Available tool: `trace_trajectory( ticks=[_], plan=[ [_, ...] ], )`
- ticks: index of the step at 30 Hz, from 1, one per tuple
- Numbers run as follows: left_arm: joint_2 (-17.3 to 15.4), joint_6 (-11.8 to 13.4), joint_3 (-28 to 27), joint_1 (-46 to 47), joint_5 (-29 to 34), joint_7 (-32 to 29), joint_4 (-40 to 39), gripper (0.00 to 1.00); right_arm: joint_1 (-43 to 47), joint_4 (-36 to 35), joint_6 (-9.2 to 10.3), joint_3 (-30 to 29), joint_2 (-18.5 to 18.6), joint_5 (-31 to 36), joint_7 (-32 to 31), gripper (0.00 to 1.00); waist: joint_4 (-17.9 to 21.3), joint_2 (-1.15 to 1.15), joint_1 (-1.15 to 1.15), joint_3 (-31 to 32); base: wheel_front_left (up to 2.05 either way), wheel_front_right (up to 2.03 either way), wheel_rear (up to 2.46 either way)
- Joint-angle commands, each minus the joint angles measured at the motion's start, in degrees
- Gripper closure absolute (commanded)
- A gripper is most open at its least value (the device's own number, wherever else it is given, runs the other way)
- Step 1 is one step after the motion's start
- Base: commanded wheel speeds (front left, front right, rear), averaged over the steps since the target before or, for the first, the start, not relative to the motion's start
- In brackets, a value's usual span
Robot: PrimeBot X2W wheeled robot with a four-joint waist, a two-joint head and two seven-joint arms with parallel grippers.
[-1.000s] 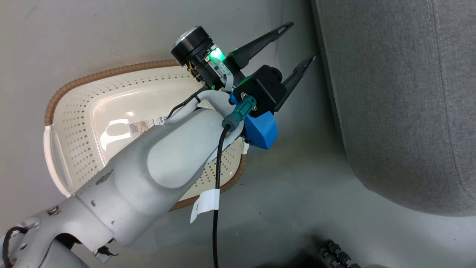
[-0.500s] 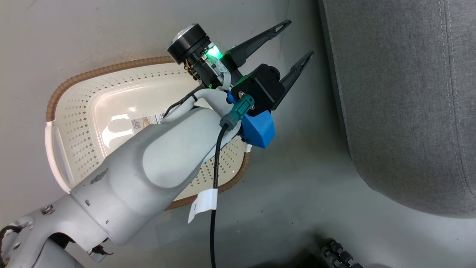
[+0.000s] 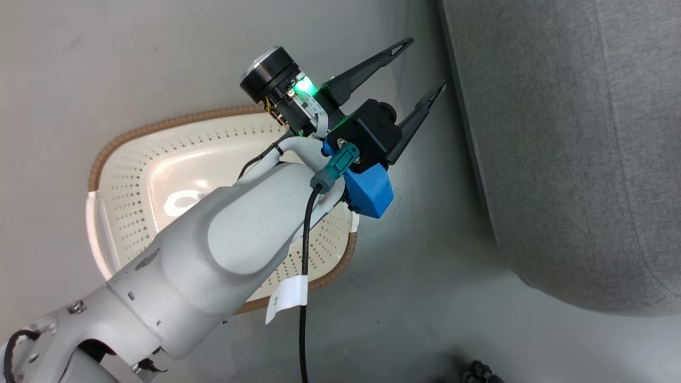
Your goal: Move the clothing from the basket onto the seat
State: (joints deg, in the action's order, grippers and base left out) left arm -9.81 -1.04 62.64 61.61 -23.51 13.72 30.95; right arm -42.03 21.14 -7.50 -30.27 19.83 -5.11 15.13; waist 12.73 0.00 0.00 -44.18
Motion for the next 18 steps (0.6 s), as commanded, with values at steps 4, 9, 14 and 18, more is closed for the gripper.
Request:
trace_trajectory(
  ticks=[4,9,14,18],
  plan=[
    [0.43,0.62,-1.36,-2.42,-1.3,1.11,0.77,0.0,6.61,-2.79,0.0,1.49,-1.6,1.05,0.02,0.0,-1.15,0.0,0.0,6.24,0.0,0.0,0.0],
    [0.16,2.05,-4.53,-6.1,-2.75,1.5,0.24,0.0,12.78,-6.26,0.0,5.11,-4.01,1.75,0.02,0.0,-1.97,0.0,0.0,12.22,0.0,0.0,0.0],
    [-1.26,4.36,-11.07,-11.61,-2.31,1.51,-3.98,0.0,16.05,-8.05,0.0,9.22,-5.73,1.54,0.03,0.0,-3.37,0.0,0.0,17.39,0.0,0.0,0.0],
    [-2.58,5.94,-17.6,-16.49,-0.89,1.52,-7.36,0.0,17.8,-9.63,0.0,13.12,-6.88,1.41,0.02,0.0,-5.12,0.0,0.0,20.66,0.0,0.0,0.0]
  ],
)
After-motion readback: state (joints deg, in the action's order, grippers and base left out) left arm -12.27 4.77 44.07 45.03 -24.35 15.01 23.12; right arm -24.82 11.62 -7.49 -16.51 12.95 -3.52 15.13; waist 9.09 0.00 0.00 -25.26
